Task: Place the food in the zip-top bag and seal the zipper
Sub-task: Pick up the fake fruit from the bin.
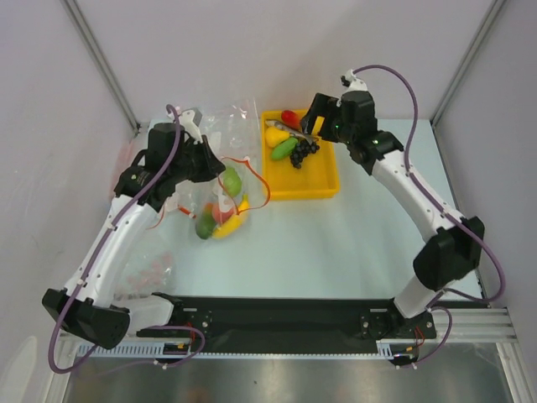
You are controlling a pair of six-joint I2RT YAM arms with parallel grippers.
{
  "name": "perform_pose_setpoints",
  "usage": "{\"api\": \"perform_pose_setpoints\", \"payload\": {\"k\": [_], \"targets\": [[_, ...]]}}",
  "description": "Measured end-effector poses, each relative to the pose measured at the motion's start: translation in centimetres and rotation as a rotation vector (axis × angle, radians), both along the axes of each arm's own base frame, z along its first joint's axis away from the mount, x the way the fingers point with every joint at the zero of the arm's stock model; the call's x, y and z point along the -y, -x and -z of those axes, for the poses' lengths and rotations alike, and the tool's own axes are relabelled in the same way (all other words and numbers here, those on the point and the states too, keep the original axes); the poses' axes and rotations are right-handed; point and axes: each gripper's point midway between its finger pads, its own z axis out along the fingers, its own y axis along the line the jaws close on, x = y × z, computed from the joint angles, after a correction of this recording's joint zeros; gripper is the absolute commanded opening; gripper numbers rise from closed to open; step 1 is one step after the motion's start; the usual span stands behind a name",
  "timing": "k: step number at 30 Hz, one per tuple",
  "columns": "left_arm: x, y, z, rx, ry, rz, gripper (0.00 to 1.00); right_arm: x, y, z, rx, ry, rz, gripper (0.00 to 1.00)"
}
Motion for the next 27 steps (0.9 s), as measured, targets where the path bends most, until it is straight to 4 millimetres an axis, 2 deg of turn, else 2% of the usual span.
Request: {"api": "perform_pose_setpoints", "payload": {"k": [3, 6, 11, 22, 27], "targets": [[-0.6, 0.1, -0.1, 0.017, -0.027, -0.008, 0.0, -0.2, -2.5, 2.9, -0.082, 0.002, 0.077, 0.93], [-0.9, 0.4, 0.1, 0.025, -0.044, -0.01, 0.0, -0.4, -4.0, 5.8, -0.155, 0.001, 0.131, 0.91], [-1.3, 0.6, 0.9, 0.019, -0.07, -0.005, 0.0, -1.3, -6.4, 9.4, -0.237, -0.021, 0.193, 0.88], [-1.6, 0.5, 1.2, 0.034, -0.112, 0.009, 0.0, -1.7, -9.4, 19.0, -0.414, -0.022, 0.253, 0.82], [-1.7, 0.3, 1.5, 0.032, -0.13, 0.014, 0.0, -1.4, -10.6, 22.6, -0.478, -0.024, 0.281, 0.8]]}}
